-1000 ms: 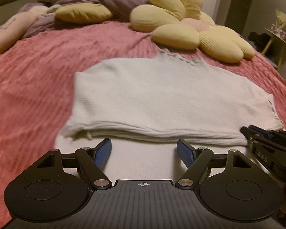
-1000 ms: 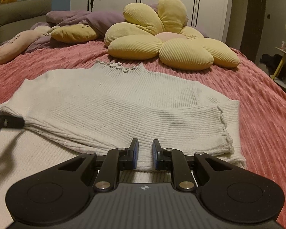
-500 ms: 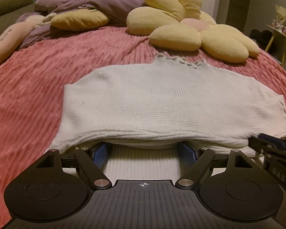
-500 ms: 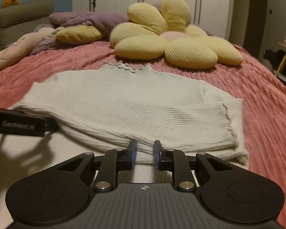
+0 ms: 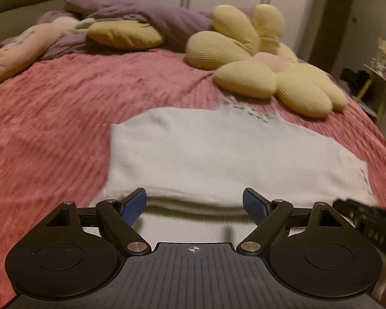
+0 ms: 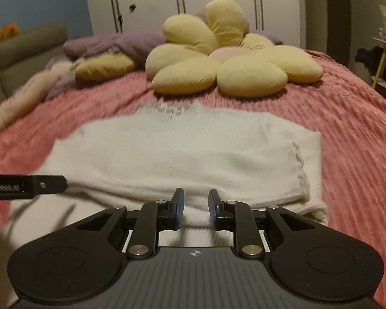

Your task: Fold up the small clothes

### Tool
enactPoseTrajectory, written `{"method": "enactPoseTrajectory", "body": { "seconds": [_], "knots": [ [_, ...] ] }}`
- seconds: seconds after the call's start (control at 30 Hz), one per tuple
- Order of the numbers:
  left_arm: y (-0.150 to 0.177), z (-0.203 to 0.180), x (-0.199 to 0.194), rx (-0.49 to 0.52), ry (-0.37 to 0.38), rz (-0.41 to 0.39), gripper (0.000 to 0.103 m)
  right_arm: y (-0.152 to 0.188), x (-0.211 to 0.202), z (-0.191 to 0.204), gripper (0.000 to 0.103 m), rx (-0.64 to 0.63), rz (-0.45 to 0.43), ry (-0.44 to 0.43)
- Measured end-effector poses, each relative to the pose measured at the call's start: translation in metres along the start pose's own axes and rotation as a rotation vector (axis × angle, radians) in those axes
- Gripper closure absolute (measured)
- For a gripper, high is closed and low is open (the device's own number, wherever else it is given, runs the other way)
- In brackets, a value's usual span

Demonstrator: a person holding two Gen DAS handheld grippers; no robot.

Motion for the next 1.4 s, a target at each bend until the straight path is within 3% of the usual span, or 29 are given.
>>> {"method": "enactPoseTrajectory", "body": {
  "seconds": [0.07, 0.13, 0.3, 0.43, 0.47, 0.73, 0.93, 0.97, 1.03, 1.27, 1.37, 1.4],
  "knots": [
    [-0.003, -0.002, 0.009, -0.001, -0.016, 0.016, 0.016, 0.000, 0.011, -0.001, 0.083, -0.003, 0.032, 0.012],
    [0.003, -0.008, 0.024, 0.073, -0.056, 0.060, 0.016, 0.008, 0.027, -0.006, 0.083, -0.001, 0.110, 0.033],
    [0.018, 0.005, 0.018, 0.106, -0.073, 0.066, 0.015, 0.013, 0.021, -0.004, 0.083, -0.048, 0.125, 0.032],
    [0.025, 0.025, 0.000, 0.067, -0.070, 0.095, 0.014, 0.016, -0.011, 0.003, 0.077, -0.041, 0.125, 0.004],
    [0.027, 0.028, -0.006, 0.070, -0.064, 0.100, 0.013, 0.021, -0.020, 0.006, 0.072, -0.046, 0.134, 0.000],
    [0.057, 0.039, -0.054, 0.163, -0.067, 0.088, 0.008, 0.084, -0.109, 0.019, 0.065, -0.016, 0.137, 0.010],
    [0.077, 0.053, -0.080, 0.148, -0.016, 0.131, 0.008, 0.112, -0.148, 0.010, 0.061, 0.054, 0.141, 0.021],
    [0.083, 0.059, -0.086, 0.148, 0.008, 0.142, 0.008, 0.114, -0.155, 0.010, 0.058, 0.068, 0.136, 0.024],
    [0.097, 0.070, -0.098, 0.158, 0.055, 0.156, 0.008, 0.119, -0.169, 0.007, 0.036, 0.100, 0.130, 0.018],
    [0.155, 0.115, -0.124, 0.158, 0.082, 0.261, 0.010, 0.152, -0.202, 0.008, 0.035, 0.148, 0.154, -0.049],
    [0.170, 0.130, -0.128, 0.119, 0.092, 0.300, 0.015, 0.155, -0.211, 0.006, 0.037, 0.161, 0.161, -0.060],
    [0.173, 0.134, -0.128, 0.111, 0.091, 0.315, 0.021, 0.154, -0.213, 0.004, 0.039, 0.172, 0.161, -0.061]
  ]
}}
Point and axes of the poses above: each gripper's, at about its wrist camera, not at the fingertips, and x roughly the way its jaws point, z to its left, y to its underside, the point moved 5 cm from there along x, roughly the way its jaws point, and after that the axes turned 14 degrees about -y, right-handed, at the moved point
